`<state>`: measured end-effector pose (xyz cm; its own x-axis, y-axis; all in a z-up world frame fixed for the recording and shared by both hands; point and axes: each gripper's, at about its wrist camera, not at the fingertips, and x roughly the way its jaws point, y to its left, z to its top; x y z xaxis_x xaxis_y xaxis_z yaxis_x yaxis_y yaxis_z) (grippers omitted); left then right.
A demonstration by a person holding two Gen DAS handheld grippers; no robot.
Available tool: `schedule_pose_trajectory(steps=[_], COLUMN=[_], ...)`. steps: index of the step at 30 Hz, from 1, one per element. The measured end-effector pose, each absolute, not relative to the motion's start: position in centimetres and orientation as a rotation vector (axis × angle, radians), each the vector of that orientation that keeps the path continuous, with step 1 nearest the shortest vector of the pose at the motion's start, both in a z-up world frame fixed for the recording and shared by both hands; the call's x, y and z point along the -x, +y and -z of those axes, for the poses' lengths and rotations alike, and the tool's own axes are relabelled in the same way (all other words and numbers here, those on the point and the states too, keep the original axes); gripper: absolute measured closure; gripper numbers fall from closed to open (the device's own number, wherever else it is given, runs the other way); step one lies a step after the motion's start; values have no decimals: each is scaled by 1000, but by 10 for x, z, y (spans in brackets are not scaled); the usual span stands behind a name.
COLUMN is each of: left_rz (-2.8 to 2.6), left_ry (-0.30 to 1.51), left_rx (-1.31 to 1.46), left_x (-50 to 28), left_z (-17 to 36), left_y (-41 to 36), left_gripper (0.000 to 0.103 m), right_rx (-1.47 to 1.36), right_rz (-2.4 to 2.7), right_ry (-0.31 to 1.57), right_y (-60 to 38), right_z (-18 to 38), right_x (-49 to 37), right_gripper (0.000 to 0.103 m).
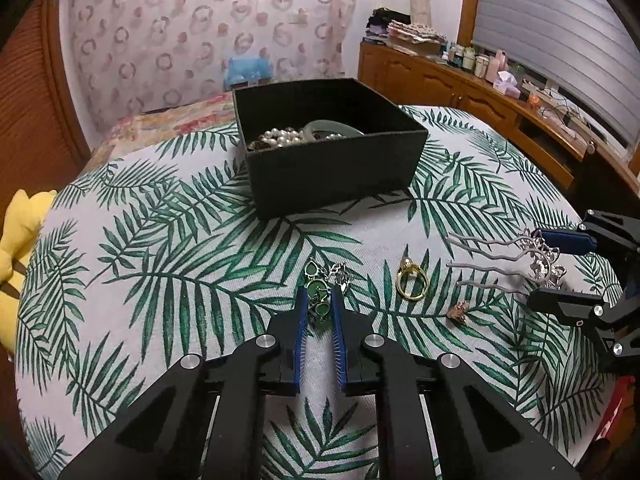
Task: Organize jewelry
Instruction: 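Carry the earrings and silver comb into the black box and release both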
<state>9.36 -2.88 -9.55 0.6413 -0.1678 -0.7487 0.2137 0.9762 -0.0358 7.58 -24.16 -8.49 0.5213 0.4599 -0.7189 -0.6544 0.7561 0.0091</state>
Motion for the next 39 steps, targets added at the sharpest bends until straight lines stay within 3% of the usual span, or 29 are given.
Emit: schedule_pose_trajectory(steps=[22,39], left_rz=[245,241], left_ry=[649,628], left_rx=[-35,-51], left_x=[-84,-151], left_z=[15,-5], left_y=[-22,-26], left_gripper=[93,93], right_rx=[291,277], right_rz=[-693,-677], right_ry=[710,674], right_y=[-233,-240], right_z=[59,34], right_x=[-99,-160], right_gripper=[48,48])
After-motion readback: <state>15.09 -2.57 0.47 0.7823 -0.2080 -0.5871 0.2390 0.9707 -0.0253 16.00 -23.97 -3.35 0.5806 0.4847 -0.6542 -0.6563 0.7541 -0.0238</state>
